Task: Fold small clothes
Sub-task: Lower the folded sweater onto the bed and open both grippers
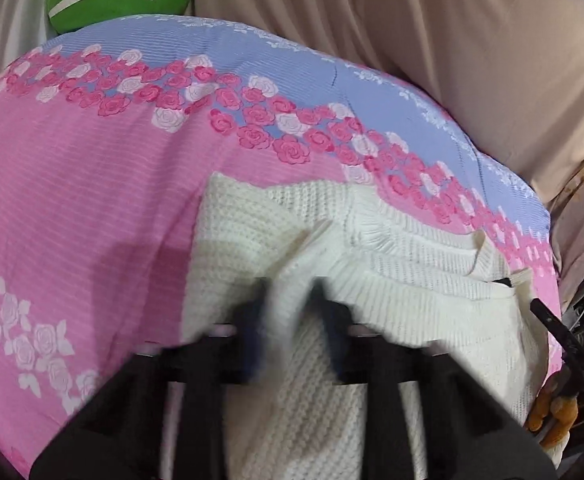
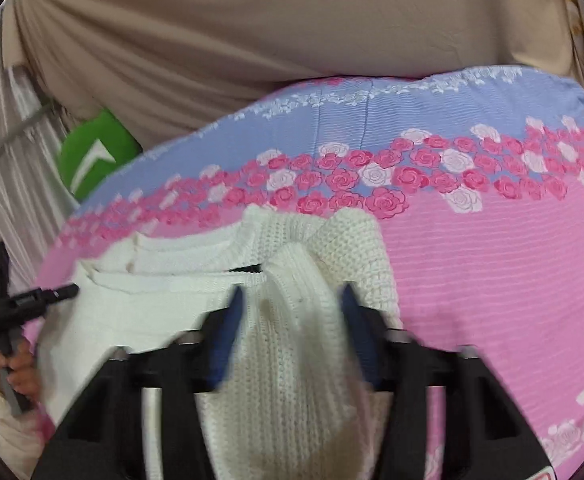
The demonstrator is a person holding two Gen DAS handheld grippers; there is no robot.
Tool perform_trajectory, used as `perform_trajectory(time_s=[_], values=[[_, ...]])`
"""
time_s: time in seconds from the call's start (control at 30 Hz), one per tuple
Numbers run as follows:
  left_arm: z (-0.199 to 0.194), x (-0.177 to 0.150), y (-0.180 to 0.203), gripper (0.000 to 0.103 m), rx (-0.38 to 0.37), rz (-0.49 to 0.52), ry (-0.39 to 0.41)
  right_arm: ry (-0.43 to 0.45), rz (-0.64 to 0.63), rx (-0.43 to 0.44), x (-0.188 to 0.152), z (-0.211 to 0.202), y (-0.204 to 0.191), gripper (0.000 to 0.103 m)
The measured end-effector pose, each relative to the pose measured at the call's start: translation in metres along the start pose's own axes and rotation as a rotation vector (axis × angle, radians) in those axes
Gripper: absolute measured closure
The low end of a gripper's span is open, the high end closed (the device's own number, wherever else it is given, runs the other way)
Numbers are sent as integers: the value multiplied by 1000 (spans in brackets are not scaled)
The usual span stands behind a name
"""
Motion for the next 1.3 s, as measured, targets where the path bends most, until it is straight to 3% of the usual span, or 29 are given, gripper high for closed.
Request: perform_trajectory(time_s=[0.17,0.23,0.3,0.43,0.5,0.6,0.67,0.77,0.83,0.9,0.97,1.03,1.07,1.1,1.17,1.3], values=[[-35,35,10,96,-45,3,138,222,64,106,45,-58,-4,96],[-39,51,12,96,-22,18,178,254,82,91,58,-64,3,96],[-26,55,6,96,-10,9,160,200,98,37,60,-43,19,96],[40,37,-21,96,58,-22,30,-54,130,-47,22,40,48,96],[36,39,-18,96,67,-3,68,-32,155,-30,27,29,50,95],[15,41,-10,93,115,21,106,102,131,-130,41,-17,42,85],[-11,38,3,95,131,49,159,150,88,-86,42,-40,19,85],[-50,22,51,90,77,155,231,91,-12,108,19,-45,-56,85],[-52,-3,90,86,-19,231,183,5,-117,198,-13,-30,-113,85],[-34,-34,120,86,-96,298,78,-88,-214,296,-50,-15,-163,85],[-14,-57,127,84,-98,321,0,-154,-292,331,-83,-3,-189,87],[0,-71,112,84,-35,315,-39,-173,-317,279,-98,3,-180,92],[1,-74,100,84,-9,300,-43,-180,-299,273,-101,1,-165,100],[-2,-76,85,84,-6,276,-46,-185,-262,266,-101,-3,-148,101],[-18,-77,53,90,-12,216,-41,-171,-178,182,-100,-15,-99,102],[-45,-80,-7,92,109,126,-18,-122,22,11,-103,-55,13,103]])
Point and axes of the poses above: each gripper's, at about its wrist camera, not at the fingertips, and z roughly the way its jaws point, y to its right, x to its top, the point moved 8 cm from there along z, roughly the way its jaws point, and after that the axes turned 2 degrees about -x, right-handed, at the moved point
